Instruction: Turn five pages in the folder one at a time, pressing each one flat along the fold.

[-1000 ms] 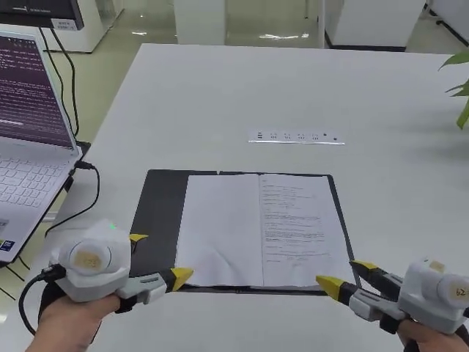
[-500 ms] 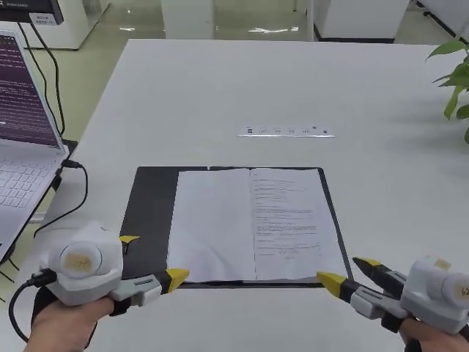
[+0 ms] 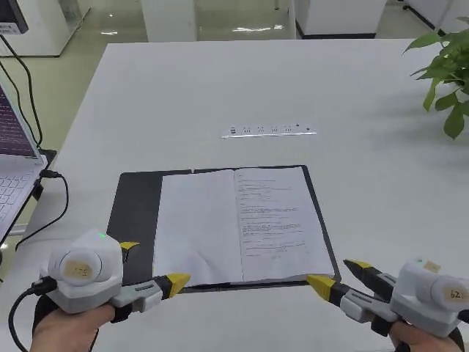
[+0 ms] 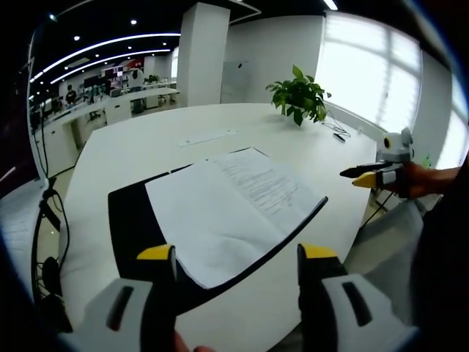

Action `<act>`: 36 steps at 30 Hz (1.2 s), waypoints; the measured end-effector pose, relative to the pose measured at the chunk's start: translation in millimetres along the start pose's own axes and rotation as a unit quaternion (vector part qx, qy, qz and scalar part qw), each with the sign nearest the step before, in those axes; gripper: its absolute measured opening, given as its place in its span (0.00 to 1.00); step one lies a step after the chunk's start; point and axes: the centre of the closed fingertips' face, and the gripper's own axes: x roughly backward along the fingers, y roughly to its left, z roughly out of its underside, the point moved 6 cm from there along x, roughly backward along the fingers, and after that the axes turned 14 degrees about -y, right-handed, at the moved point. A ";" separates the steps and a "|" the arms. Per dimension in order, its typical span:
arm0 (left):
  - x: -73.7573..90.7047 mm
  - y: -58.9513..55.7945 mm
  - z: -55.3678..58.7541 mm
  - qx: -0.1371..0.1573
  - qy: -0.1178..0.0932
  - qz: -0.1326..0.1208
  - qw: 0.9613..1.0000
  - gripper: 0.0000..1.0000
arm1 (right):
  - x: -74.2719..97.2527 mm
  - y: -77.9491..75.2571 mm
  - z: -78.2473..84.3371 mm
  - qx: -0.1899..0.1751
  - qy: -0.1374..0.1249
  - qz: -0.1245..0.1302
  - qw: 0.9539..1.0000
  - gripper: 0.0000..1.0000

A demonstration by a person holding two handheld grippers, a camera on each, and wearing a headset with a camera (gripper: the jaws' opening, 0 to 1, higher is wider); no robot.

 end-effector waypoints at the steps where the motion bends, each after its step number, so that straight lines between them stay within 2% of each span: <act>1: -1.5 -1.0 2.3 -0.001 0.005 0.002 1.000 0.67 | 1.0 0.2 -2.5 0.002 -0.003 0.000 1.000 0.59; 7: -8.8 -6.7 1.2 -0.004 0.013 0.010 1.000 0.66 | 4.3 -3.6 -7.6 0.005 -0.007 0.000 1.000 0.60; 12: -19.6 -13.7 0.9 -0.008 0.019 0.019 1.000 0.66 | 8.8 -6.9 -4.4 0.004 -0.002 -0.002 1.000 0.60; 25: -56.3 -50.1 -4.3 -0.021 0.033 0.063 0.997 0.65 | 21.8 -15.5 3.3 -0.002 0.007 -0.004 1.000 0.60; 36: -84.0 -68.8 -14.2 -0.050 0.044 0.100 0.993 0.64 | 25.8 -27.0 3.6 -0.007 0.008 -0.001 1.000 0.61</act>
